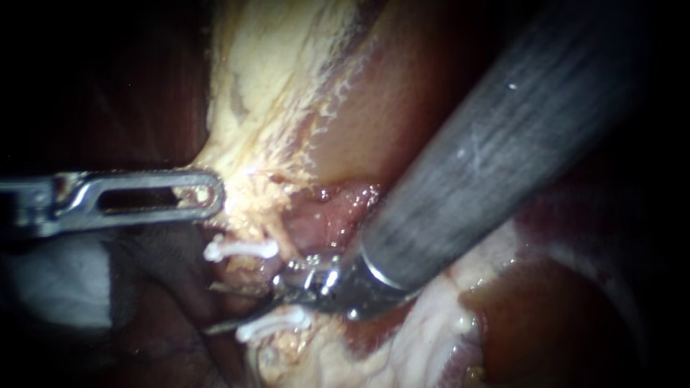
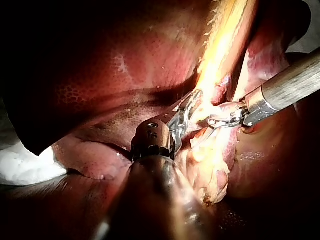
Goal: Go back from the cut left tube
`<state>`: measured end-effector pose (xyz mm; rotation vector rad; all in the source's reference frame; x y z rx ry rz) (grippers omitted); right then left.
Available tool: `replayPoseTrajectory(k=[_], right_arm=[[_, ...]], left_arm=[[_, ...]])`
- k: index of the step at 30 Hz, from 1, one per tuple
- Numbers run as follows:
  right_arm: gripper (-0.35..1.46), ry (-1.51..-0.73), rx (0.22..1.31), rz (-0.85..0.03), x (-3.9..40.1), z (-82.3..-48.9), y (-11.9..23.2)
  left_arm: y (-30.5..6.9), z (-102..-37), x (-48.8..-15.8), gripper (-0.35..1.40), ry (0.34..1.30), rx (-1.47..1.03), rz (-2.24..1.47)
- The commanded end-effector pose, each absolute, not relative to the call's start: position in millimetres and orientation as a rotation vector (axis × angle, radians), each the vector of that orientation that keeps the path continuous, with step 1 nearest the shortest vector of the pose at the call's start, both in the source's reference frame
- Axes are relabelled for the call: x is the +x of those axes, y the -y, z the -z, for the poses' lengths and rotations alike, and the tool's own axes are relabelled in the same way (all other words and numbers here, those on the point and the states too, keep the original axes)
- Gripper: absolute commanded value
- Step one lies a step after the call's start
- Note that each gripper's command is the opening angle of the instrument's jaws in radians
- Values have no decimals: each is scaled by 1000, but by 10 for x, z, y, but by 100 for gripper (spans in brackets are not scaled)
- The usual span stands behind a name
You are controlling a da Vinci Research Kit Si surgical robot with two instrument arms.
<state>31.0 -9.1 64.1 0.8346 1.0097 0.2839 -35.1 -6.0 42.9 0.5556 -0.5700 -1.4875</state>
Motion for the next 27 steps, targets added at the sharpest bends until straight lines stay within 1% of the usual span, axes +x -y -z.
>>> replayPoseTrajectory(k=[1, 3, 5, 9, 13, 20, 23, 27], right_arm=[[124, -1030, 825, -262, 304, -636, 94], [128, -1049, 812, -240, 295, -629, 98], [133, -1062, 771, -212, 282, -623, 100], [138, -1103, 702, -163, 251, -612, 94], [139, -1147, 632, -166, 212, -597, 77], [141, -1167, 524, -172, 146, -567, 35], [141, -1181, 478, -178, 127, -557, 21], [143, -1192, 426, -179, 113, -545, 7]], left_arm=[[60, -429, -351, -35, 570, 557, 1487], [60, -429, -350, -35, 570, 557, 1486], [59, -429, -349, -35, 570, 558, 1486], [59, -429, -348, -35, 570, 558, 1486], [58, -429, -348, -35, 570, 559, 1485], [58, -431, -348, -35, 570, 559, 1485], [58, -431, -348, -35, 570, 559, 1485], [57, -432, -348, -35, 570, 558, 1485]])
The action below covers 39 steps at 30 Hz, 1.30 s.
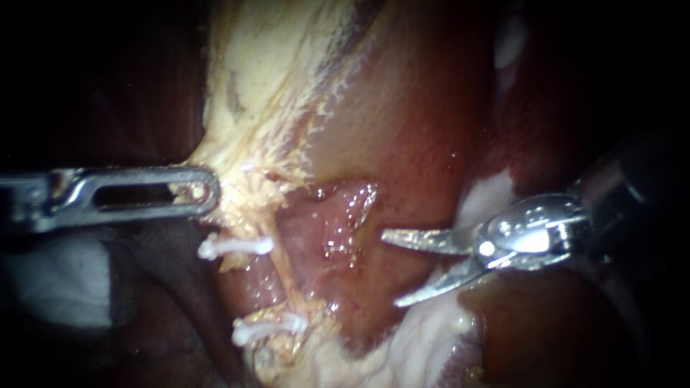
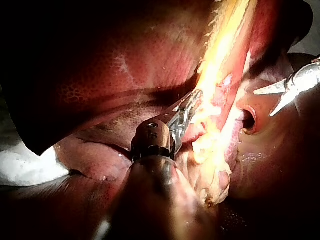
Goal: Go back from the cut left tube
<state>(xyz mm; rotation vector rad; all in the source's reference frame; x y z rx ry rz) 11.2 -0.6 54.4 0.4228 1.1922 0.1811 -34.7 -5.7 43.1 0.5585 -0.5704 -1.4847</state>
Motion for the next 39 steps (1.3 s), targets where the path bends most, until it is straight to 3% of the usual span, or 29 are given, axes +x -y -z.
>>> replayPoseTrajectory(k=[1, 8, 39], right_arm=[[143, -1192, 411, -184, 110, -542, 4], [143, -1201, 363, -169, 97, -529, -6], [143, -1215, 342, -134, 80, -528, -11]], left_arm=[[58, -432, -348, -35, 571, 558, 1485], [59, -436, -349, -35, 572, 556, 1485], [74, -481, -393, -35, 581, 560, 1480]])
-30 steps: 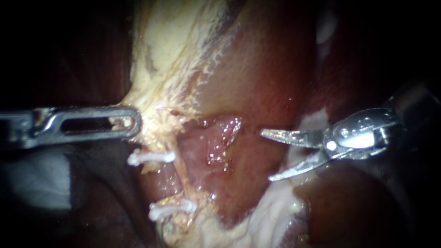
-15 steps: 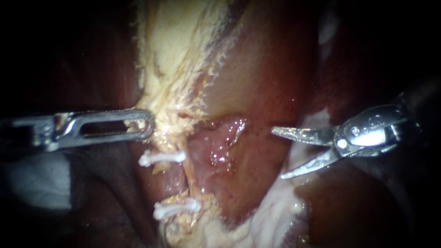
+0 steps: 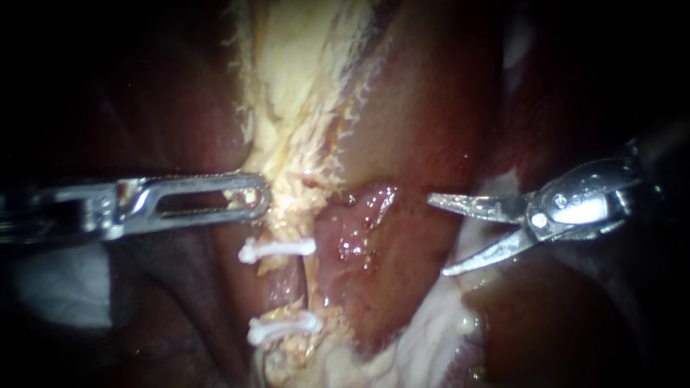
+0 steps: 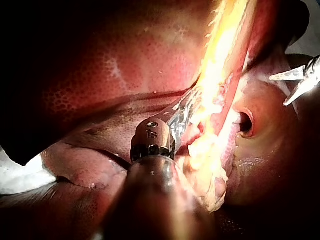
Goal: Go back from the cut left tube
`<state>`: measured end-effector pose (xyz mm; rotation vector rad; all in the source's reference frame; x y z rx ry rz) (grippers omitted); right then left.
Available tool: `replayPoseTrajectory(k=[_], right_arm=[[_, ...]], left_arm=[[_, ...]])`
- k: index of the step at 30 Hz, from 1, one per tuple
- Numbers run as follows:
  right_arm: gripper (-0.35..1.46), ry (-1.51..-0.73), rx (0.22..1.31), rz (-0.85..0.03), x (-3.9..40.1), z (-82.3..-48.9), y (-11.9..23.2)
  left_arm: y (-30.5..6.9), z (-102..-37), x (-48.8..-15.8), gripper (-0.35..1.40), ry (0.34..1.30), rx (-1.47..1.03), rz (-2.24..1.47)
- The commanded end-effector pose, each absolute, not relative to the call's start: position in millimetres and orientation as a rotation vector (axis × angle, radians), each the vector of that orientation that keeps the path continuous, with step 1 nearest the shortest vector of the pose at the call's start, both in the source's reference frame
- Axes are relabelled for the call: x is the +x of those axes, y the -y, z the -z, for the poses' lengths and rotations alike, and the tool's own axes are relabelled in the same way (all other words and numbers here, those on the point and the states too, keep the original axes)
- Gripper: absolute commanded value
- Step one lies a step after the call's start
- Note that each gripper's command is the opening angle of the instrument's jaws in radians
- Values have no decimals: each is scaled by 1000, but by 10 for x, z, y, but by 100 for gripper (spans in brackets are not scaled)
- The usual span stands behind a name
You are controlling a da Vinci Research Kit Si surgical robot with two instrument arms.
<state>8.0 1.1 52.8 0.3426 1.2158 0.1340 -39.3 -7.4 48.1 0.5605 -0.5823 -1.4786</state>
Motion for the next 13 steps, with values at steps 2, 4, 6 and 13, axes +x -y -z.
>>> replayPoseTrajectory(k=[2, 4, 6, 13], right_arm=[[143, -1215, 342, -134, 80, -528, -11], [143, -1215, 342, -134, 80, -528, -11], [143, -1215, 342, -134, 80, -528, -11], [143, -1215, 342, -135, 80, -528, -12]], left_arm=[[74, -482, -395, -35, 581, 563, 1479], [74, -482, -396, -35, 581, 563, 1479], [73, -482, -396, -35, 581, 562, 1479], [73, -482, -398, -35, 581, 562, 1480]])
